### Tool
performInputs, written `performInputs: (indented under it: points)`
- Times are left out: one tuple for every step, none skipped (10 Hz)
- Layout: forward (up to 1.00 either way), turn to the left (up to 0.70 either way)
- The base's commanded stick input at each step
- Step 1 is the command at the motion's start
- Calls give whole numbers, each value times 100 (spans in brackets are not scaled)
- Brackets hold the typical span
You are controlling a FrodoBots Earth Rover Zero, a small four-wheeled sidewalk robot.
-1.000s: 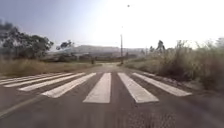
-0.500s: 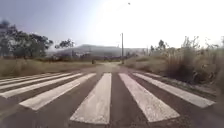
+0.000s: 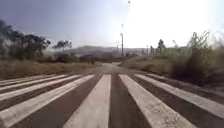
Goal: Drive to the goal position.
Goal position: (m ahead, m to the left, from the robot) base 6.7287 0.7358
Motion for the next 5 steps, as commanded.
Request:
performInputs:
  points:
    - [100, 0]
    - [100, 0]
    - [100, 0]
    - [100, 0]
    - [100, 0]
